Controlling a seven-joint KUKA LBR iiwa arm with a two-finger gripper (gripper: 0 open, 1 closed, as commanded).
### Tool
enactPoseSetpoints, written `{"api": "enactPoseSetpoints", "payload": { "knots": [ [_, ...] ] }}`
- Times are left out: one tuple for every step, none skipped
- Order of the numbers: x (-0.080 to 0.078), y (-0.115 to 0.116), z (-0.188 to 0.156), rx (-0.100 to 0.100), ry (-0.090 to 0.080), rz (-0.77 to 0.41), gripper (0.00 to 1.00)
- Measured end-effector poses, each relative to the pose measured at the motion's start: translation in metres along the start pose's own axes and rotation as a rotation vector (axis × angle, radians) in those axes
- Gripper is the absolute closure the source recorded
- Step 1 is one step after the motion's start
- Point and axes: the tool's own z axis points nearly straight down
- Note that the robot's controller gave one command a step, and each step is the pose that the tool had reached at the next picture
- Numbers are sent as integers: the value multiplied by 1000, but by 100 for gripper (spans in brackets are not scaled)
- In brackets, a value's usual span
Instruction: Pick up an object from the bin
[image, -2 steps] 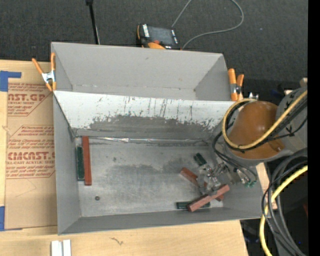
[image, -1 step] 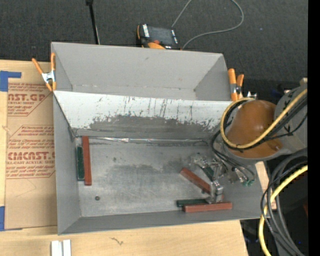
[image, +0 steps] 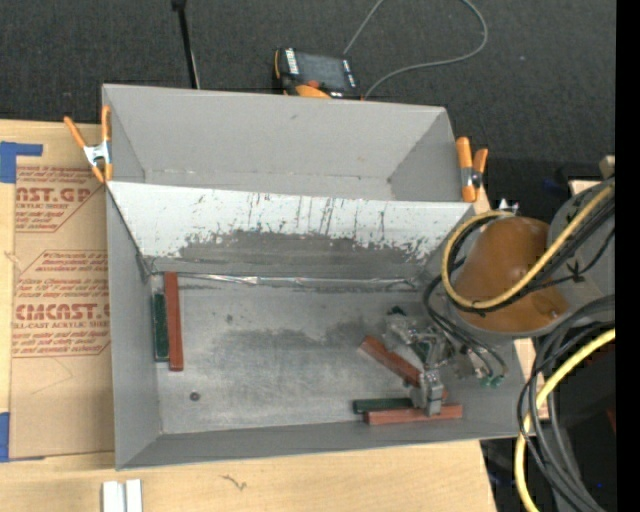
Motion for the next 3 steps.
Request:
{"api": "enactPoseSetpoints", "payload": {
  "knots": [
    [1, 1, -2, -2, 9, -1, 100],
    [-1, 1, 0, 0, -2, 0, 0],
    [-87, -4, 5, -4, 13, 217, 0]
  ]
}}
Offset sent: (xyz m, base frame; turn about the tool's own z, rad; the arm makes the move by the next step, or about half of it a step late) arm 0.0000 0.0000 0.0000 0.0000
